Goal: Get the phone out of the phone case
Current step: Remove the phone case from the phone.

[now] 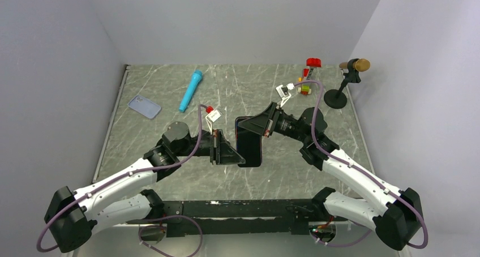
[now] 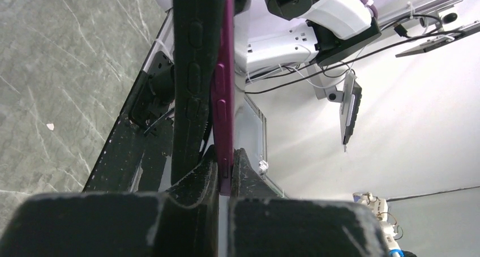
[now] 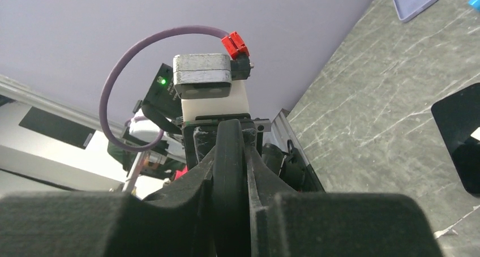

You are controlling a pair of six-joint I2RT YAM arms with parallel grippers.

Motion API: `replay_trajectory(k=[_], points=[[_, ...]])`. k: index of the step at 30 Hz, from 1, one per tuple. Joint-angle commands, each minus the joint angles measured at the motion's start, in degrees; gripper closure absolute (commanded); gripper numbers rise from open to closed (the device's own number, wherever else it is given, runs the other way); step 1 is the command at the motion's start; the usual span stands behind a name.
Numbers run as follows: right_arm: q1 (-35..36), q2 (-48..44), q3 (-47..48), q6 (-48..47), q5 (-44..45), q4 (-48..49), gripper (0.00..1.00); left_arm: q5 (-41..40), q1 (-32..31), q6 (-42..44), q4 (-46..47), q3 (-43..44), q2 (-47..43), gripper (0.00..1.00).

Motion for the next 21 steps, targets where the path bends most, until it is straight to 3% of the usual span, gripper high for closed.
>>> replay_trajectory(k=[1,5,12,16,21], points=[[0.35,-1.25,0.06,0.74,0.77,1.06,0.71,-3.26,2.84,-0.69,4.07,2.63,-1.79,1.0],[0.34,-1.41,-0.36,0.76,0.81,2.16,0.42,-1.56,4.91,-3.58,6.19,2.57,-2.89,1.0],[0.26,0.6,-2.13,3.51,-2.07,10.3,0.2,-0.89,8.52,-6.44,6.72,2.4,-5.96,1.0],[-1.57,0.36,-4.98,5.9,-3.56,12.43,0.16,0.28,12.2,-9.37,7.16,2.36,-8.39,1.0],[-5.58,-0.61,-8.63,8.81,-6.5,17.09,0.24,3.33,18.04,-12.2,4.09,4.45,-11.03,1.0]])
